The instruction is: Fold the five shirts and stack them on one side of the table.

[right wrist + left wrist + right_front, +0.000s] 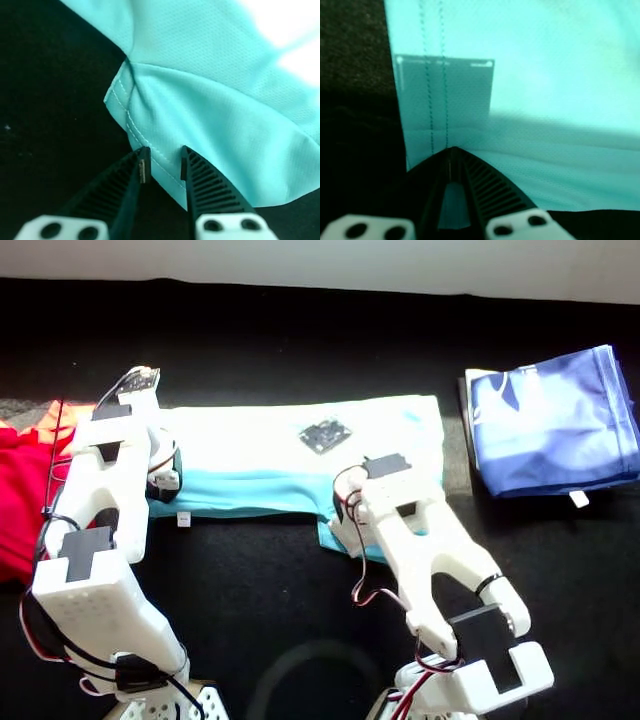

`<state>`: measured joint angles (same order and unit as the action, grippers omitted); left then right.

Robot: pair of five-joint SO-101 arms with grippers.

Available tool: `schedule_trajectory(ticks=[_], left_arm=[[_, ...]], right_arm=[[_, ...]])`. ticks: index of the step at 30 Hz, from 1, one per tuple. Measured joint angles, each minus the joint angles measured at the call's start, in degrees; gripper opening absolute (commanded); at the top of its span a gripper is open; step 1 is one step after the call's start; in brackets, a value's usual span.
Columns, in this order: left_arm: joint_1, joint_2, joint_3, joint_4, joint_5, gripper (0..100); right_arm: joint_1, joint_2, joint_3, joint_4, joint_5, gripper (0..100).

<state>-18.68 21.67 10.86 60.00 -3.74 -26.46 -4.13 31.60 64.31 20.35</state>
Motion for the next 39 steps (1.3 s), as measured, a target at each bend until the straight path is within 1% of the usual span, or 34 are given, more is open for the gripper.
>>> schedule_trajectory(ticks=[4, 10, 17, 19, 23, 29, 39], left_arm=[[0.0, 0.0, 0.0, 0.0, 0.0, 1], [0.0, 0.0, 0.0, 0.0, 0.0, 1], [0.0, 0.0, 0.0, -0.1, 0.0, 1], [0.0, 0.0, 0.0, -0.1, 0.0, 1], [0.0, 0.0, 0.0, -0.1, 0.0, 1], [0.0, 0.0, 0.0, -0.1, 0.0, 1], [0.0, 0.0, 0.0, -0.1, 0.0, 1]], right_arm=[[-2.4, 0.0, 0.1, -0.3, 0.0, 6.9], [-2.5, 5.3, 0.1, -0.8, 0.0, 7.0], [-2.5, 9.6, -3.7, -0.1, -3.5, 7.0], [-2.5, 9.6, -6.2, 1.2, -3.6, 8.1], [-2.5, 9.8, -11.5, 6.2, -3.6, 14.3], [-2.6, 10.0, -14.5, 8.8, -3.6, 14.1], [-8.8, 10.2, -14.6, 9.3, -3.6, 11.8]])
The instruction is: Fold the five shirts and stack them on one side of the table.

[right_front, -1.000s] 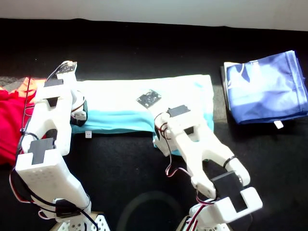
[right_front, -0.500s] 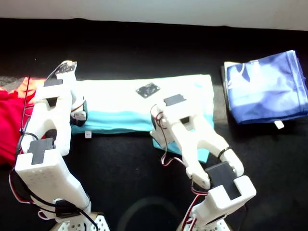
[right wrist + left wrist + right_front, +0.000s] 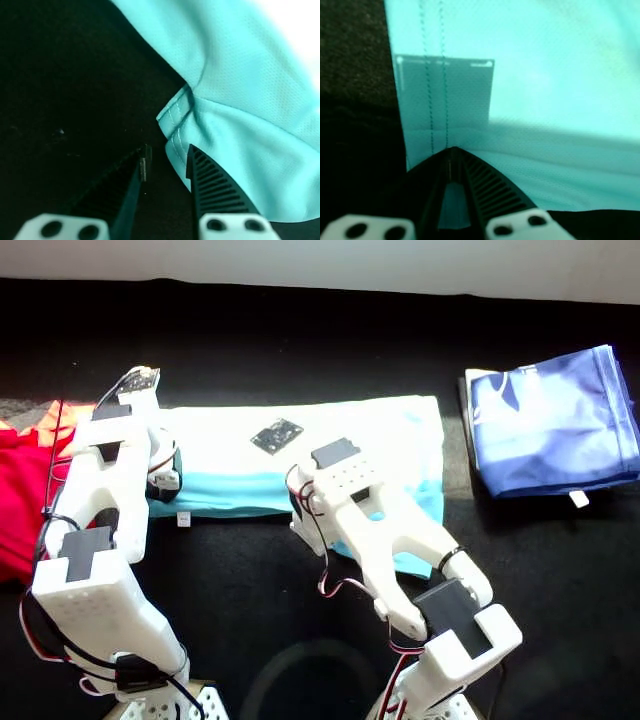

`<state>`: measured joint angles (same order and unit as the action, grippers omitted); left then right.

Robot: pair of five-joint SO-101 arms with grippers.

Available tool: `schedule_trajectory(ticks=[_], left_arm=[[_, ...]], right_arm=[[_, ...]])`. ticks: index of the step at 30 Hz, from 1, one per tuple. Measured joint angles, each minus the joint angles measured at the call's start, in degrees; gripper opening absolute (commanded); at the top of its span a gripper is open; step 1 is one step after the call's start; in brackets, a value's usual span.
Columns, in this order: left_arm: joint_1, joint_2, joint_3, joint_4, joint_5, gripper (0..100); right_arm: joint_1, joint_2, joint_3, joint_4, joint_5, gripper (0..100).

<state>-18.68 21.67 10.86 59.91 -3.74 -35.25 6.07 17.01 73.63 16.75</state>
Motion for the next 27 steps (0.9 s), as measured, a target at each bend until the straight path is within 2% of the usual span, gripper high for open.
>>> schedule_trajectory(ticks=[10, 15, 20, 27], left_arm=[[0.0, 0.0, 0.0, 0.0, 0.0, 1], [0.0, 0.0, 0.0, 0.0, 0.0, 1], [0.0, 0.0, 0.0, 0.0, 0.0, 1], [0.0, 0.0, 0.0, 0.0, 0.0, 1]], right_arm=[[0.4, 8.8, -0.6, -0.7, 0.0, 11.7], [0.9, 9.2, -2.6, -0.6, 0.0, 0.2], [1.0, 9.4, -6.3, -0.2, 0.0, 0.6], [1.2, 9.4, -15.1, 6.6, 0.0, 0.6]])
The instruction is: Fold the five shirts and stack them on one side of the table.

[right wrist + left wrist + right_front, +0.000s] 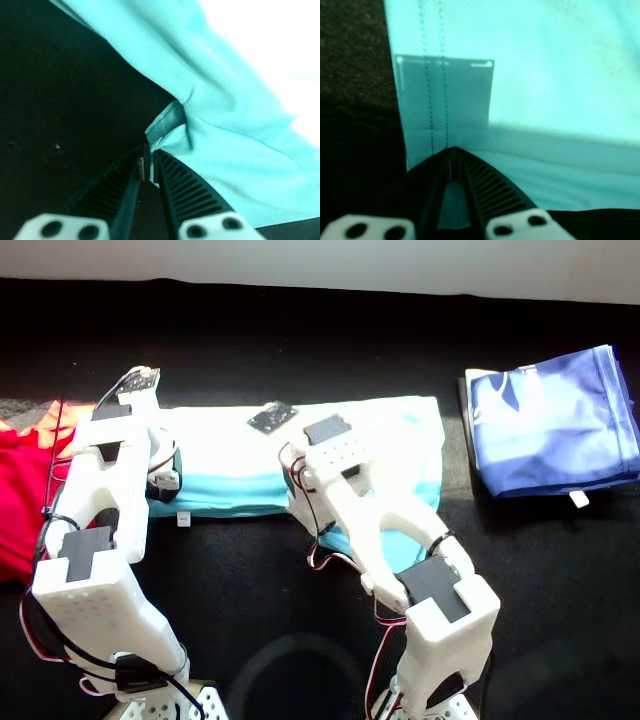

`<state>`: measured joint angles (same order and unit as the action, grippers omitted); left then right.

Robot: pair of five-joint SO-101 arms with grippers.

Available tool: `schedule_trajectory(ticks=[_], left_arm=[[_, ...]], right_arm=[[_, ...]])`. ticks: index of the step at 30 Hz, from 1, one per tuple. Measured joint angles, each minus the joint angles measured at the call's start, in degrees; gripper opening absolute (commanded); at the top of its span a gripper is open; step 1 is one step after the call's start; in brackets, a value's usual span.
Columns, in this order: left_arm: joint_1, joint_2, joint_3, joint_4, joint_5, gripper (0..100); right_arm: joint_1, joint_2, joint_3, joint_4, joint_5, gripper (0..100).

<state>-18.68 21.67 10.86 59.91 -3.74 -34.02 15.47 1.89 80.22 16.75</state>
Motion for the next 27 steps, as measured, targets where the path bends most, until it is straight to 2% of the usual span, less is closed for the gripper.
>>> schedule_trajectory(ticks=[5, 10, 18, 20, 23, 27], left_arm=[[0.0, 0.0, 0.0, 0.0, 0.0, 1], [0.0, 0.0, 0.0, 0.0, 0.0, 1], [0.0, 0.0, 0.0, 0.0, 0.0, 1], [0.0, 0.0, 0.0, 0.0, 0.0, 1], [0.0, 0.0, 0.0, 0.0, 0.0, 1], [0.0, 0.0, 0.0, 0.0, 0.0, 1]], right_arm=[[0.5, 0.5, -1.3, 1.1, 0.0, 1.0], [0.5, 0.5, -1.4, 1.2, 0.0, 12.1], [1.4, 0.5, -7.1, 8.9, 1.9, 12.2], [3.5, 0.5, -9.1, 8.9, 2.0, 10.6], [9.2, 0.7, -10.5, 4.7, 2.0, 0.3], [18.4, 4.7, -10.5, -5.7, 2.0, 0.5]])
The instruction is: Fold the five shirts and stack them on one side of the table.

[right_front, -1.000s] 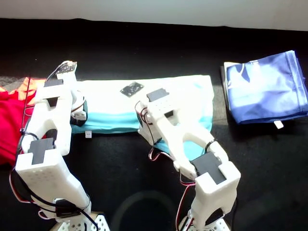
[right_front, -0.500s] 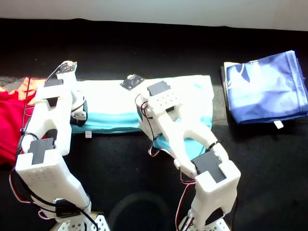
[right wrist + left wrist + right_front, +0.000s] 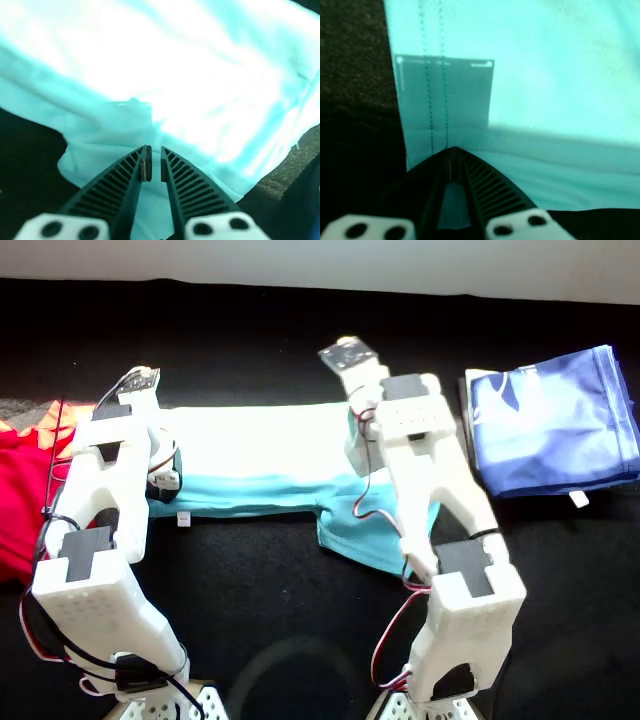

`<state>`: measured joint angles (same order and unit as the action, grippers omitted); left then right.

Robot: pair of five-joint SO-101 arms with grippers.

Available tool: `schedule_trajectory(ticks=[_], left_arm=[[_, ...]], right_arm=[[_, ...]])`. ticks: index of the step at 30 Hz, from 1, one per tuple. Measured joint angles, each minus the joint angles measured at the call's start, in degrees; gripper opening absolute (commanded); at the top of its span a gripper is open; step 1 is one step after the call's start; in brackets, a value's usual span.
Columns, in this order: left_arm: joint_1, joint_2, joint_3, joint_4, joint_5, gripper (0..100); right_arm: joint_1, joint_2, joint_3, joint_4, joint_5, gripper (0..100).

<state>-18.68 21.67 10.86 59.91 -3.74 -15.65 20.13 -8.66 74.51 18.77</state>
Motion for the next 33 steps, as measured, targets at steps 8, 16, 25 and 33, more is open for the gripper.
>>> schedule_trajectory(ticks=[8, 16, 25, 33], left_arm=[[0.0, 0.0, 0.0, 0.0, 0.0, 1], [0.0, 0.0, 0.0, 0.0, 0.0, 1], [0.0, 0.0, 0.0, 0.0, 0.0, 1], [0.0, 0.0, 0.0, -0.3, 0.0, 1]], right_arm=[[5.8, 14.3, -3.0, -8.4, 0.1, 0.5], [8.1, 20.7, -17.4, -2.4, 0.2, 0.5], [8.7, 20.7, -38.8, 20.0, 0.2, 0.5], [4.0, 17.9, -38.9, 26.0, 0.2, 0.5]])
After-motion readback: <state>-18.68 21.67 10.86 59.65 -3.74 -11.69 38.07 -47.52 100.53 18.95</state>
